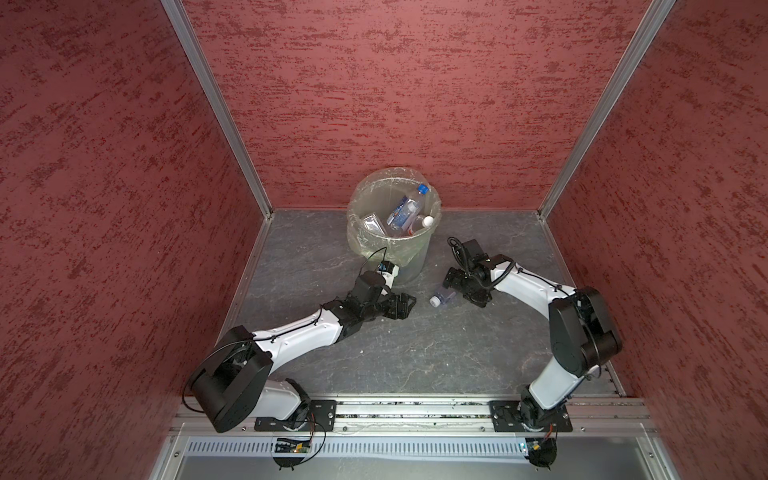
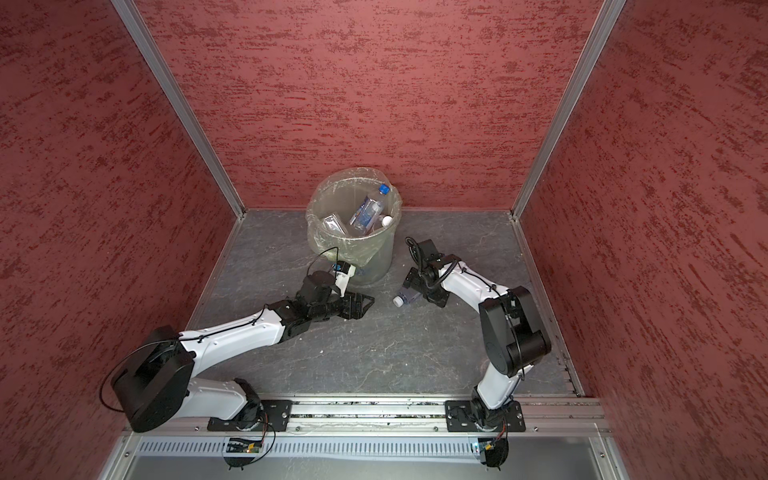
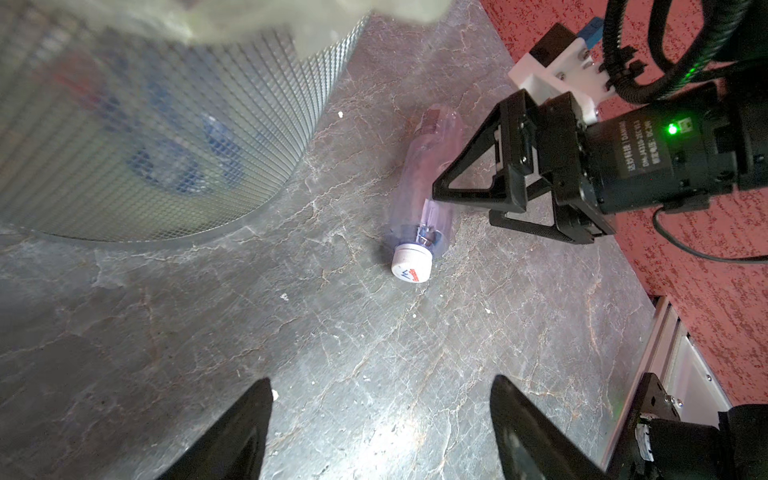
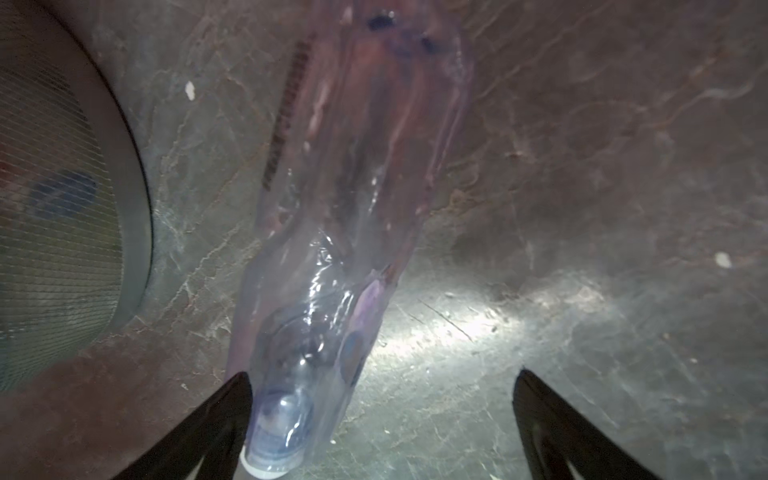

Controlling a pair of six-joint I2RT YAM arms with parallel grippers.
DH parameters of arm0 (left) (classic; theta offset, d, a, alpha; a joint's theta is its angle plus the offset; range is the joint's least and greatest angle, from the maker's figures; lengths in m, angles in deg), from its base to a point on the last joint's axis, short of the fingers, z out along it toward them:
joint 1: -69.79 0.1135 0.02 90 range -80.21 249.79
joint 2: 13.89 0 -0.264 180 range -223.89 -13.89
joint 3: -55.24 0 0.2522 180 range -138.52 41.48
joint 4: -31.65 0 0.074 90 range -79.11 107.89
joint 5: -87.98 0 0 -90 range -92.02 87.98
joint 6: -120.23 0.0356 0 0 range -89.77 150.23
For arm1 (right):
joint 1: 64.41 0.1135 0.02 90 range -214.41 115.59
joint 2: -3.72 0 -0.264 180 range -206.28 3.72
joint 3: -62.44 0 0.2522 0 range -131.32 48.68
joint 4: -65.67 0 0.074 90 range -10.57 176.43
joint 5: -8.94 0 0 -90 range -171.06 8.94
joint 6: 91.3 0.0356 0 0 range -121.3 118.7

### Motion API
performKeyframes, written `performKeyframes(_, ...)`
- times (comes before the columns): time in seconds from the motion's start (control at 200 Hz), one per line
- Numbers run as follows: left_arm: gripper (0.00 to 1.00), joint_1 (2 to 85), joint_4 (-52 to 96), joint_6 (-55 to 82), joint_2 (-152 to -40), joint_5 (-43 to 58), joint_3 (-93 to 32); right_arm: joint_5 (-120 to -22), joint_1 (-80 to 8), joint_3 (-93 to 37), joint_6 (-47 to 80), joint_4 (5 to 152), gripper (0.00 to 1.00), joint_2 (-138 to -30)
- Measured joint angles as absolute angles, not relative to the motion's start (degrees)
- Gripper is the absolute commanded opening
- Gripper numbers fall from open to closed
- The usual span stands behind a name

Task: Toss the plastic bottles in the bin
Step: 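Lower the right gripper around the lying purple-tinted bottle, then close the right gripper on the purple-tinted bottle's body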

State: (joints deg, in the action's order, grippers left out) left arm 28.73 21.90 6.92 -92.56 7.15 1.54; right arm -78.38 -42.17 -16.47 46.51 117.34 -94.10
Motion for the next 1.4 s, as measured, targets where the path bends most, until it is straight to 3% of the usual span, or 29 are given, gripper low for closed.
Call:
performKeyframes(0.451, 0.83, 28.73, 21.9, 6.92, -92.58, 7.13, 1.54, -77.23, -42.93, -20.71, 46.03, 116.53, 0.98, -97.25)
performKeyframes(1.092, 0.83, 28.73, 21.81, 6.89, -93.74, 7.15, 1.41, -77.44, -43.85, -18.7, 41.26, 116.12, 0.74, -99.08)
performKeyframes(1.398, 0.83, 28.73, 21.81, 6.85, -93.79, 7.26, 1.38, -81.64, -44.22, -17.49, 36.98, 118.28, 0.77, -98.93)
